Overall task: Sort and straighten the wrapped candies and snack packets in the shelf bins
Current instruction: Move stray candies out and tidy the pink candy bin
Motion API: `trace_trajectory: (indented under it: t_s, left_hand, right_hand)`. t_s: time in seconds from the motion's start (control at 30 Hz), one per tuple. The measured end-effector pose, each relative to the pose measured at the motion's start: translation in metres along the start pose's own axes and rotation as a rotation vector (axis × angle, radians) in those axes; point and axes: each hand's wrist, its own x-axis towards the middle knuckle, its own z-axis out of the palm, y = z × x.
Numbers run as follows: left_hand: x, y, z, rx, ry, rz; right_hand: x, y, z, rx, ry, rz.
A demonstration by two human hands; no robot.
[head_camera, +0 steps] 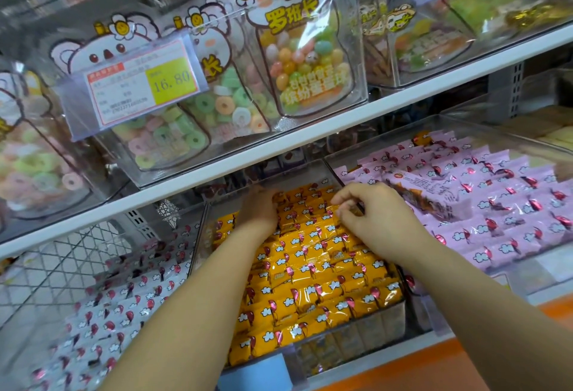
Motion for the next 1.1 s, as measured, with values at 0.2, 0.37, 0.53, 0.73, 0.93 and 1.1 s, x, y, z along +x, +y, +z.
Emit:
trace_trajectory:
  t_s: [0.2,0.37,0.53,0.73,0.93,1.1]
  left_hand:
    - [-0.022,0.011,-0.019,-0.114,-0.035,-0.032]
    - [-0.028,0.013,-0.008,0.135,-0.239,-0.009]
    - [-0.017,0.020,-0.014,0.137,-0.315,-0.035]
    - [-0.036,0.025,-0.023,0.097,-0.116,0.049]
    - [-0.075,0.067,-0.028,0.008,0.038,0.221]
    - [-0.085,0.100,-0.025,-0.067,0.046,0.314]
  right_hand:
    - [0.001,0.003,0.002,0.032,-0.004,0.007]
    - [0.001,0.001,0.002,0.016,-0.001,0.000]
    - [-0.001,0.000,0.001,0.006,-0.014,-0.003]
    - [-0.008,-0.012,-0.016,-0.020,-0.039,-0.003]
    - [-0.021,-0.014,-0.045,-0.039,0.089,-0.039]
    - [-0.039,0.009,-0.075,-0.179,0.212,-0.019]
